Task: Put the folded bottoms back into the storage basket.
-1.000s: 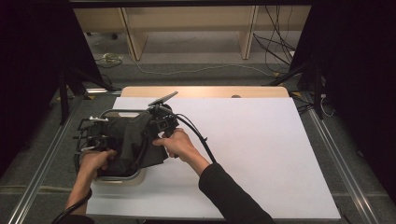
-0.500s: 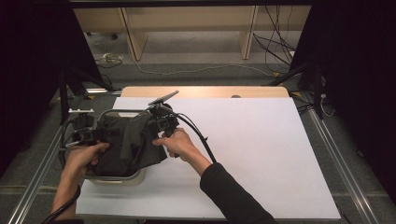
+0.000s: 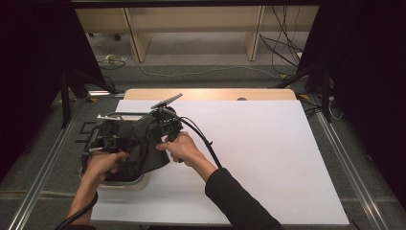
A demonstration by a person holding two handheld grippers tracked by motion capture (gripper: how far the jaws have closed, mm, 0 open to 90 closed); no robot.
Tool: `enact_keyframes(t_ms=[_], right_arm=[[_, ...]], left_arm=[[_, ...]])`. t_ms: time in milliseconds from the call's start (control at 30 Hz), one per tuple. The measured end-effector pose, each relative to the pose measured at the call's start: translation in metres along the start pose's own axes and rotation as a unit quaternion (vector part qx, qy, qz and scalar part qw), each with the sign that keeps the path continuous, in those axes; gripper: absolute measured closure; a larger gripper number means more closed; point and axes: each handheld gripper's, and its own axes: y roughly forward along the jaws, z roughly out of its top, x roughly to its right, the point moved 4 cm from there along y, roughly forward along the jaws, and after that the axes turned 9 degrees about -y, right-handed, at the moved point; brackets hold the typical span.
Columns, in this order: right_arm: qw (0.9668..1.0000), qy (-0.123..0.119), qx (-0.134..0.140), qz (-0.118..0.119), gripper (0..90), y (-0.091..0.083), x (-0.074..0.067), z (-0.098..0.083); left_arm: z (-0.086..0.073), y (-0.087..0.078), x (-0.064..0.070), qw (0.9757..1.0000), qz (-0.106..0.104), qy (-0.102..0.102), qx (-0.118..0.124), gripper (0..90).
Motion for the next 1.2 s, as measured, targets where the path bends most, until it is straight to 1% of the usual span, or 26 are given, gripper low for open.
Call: enact_keyframes(t_ms=[33,67,100,200,233,267,300,367,433,467,567,633,667,700,733,800,833,867,900,933,967,1033,1100,1133,1167,1200], right_arm=[[1.0000,0.000,0.000,0.003,56.7,0.001,-0.001,0.000],[1.0000,0.000,0.000,0.006,56.9,0.002,-0.001,0.000],[0.9999,0.003,0.001,0.011,56.9,0.003,-0.003,0.000],[0.9997,0.002,0.000,0.023,57.0,0.005,-0.009,0.000],[0.9997,-0.001,0.000,0.023,57.0,0.006,-0.011,0.001],[0.9997,-0.003,0.001,0.024,56.9,0.006,-0.013,0.001],[0.9997,-0.006,0.001,0.023,56.8,0.006,-0.014,0.001],[0.9998,-0.012,-0.001,0.016,56.2,0.005,-0.015,0.001],[0.9998,-0.020,-0.002,0.006,55.8,0.002,-0.013,0.001],[0.9999,-0.016,-0.002,0.006,55.6,0.000,-0.012,0.001],[0.9999,-0.008,0.007,0.008,55.4,-0.006,-0.005,0.001],[0.9999,-0.006,0.012,0.005,54.9,-0.012,-0.001,0.001],[0.9999,-0.005,0.014,0.003,54.4,-0.015,0.001,0.001],[0.9999,-0.005,0.014,0.003,54.4,-0.015,0.001,0.001],[0.9998,-0.007,0.019,-0.004,53.4,-0.023,0.006,0.000],[0.9996,-0.007,0.026,-0.011,52.1,-0.031,0.011,-0.001],[0.9994,-0.005,0.030,-0.012,51.1,-0.035,0.014,-0.002],[0.9993,-0.003,0.034,-0.013,49.6,-0.039,0.017,-0.003],[0.9991,-0.003,0.039,-0.013,47.5,-0.045,0.021,-0.005],[0.9990,-0.005,0.041,-0.015,45.7,-0.048,0.023,-0.006],[0.9989,-0.007,0.042,-0.019,43.9,-0.052,0.025,-0.008],[0.9982,-0.019,0.044,-0.035,40.2,-0.059,0.031,-0.014],[0.9972,-0.028,0.045,-0.052,38.9,-0.067,0.036,-0.021],[0.9969,-0.029,0.047,-0.057,39.0,-0.071,0.039,-0.024],[0.9967,-0.028,0.050,-0.057,39.0,-0.075,0.041,-0.028],[0.9968,-0.024,0.052,-0.056,39.0,-0.079,0.044,-0.033]], left_arm=[[-0.002,0.007,-0.001,1.0000,0.008,0.003,-0.004,80.3],[-0.005,0.014,-0.003,0.9996,0.023,0.012,-0.011,80.9],[-0.006,0.019,-0.003,0.9993,0.033,0.014,-0.013,81.8],[-0.011,0.034,-0.007,0.9976,0.060,0.026,-0.021,83.2],[-0.012,0.040,-0.010,0.9974,0.063,0.023,-0.026,83.6],[-0.012,0.044,-0.013,0.9979,0.057,0.011,-0.029,83.7],[-0.012,0.045,-0.015,0.9983,0.051,0.004,-0.028,83.7],[-0.012,0.042,-0.015,0.9986,0.045,0.002,-0.027,83.4],[-0.011,0.039,-0.015,0.9987,0.045,0.003,-0.026,82.8],[-0.011,0.039,-0.014,0.9987,0.045,0.002,-0.026,82.3],[-0.009,0.032,-0.012,0.9988,0.042,0.006,-0.026,79.6],[-0.007,0.023,-0.012,0.9992,0.034,0.005,-0.022,75.2],[-0.007,0.019,-0.012,0.9992,0.034,0.007,-0.020,72.8],[-0.007,0.019,-0.012,0.9992,0.034,0.007,-0.020,70.4],[-0.002,0.006,-0.013,0.9993,0.036,0.004,-0.004,68.2],[0.003,-0.009,-0.013,0.9995,0.026,-0.006,0.014,63.9],[0.006,-0.016,-0.011,0.9995,0.018,-0.012,0.024,60.9],[0.009,-0.024,-0.007,0.9993,0.003,-0.020,0.031,58.9],[0.011,-0.027,-0.004,0.9992,-0.006,-0.023,0.032,55.3],[0.012,-0.031,0.000,0.9990,-0.011,-0.026,0.035,51.4],[0.013,-0.034,0.004,0.9990,-0.009,-0.024,0.036,47.0],[0.013,-0.036,0.014,0.9993,-0.010,-0.016,0.032,40.3],[0.013,-0.037,0.025,0.9992,-0.025,-0.011,0.028,36.0],[0.013,-0.037,0.030,0.9992,-0.031,-0.007,0.024,34.8],[0.013,-0.037,0.030,0.9992,-0.031,-0.007,0.024,33.1],[0.012,-0.036,0.038,0.9992,-0.034,-0.005,0.023,30.9]])
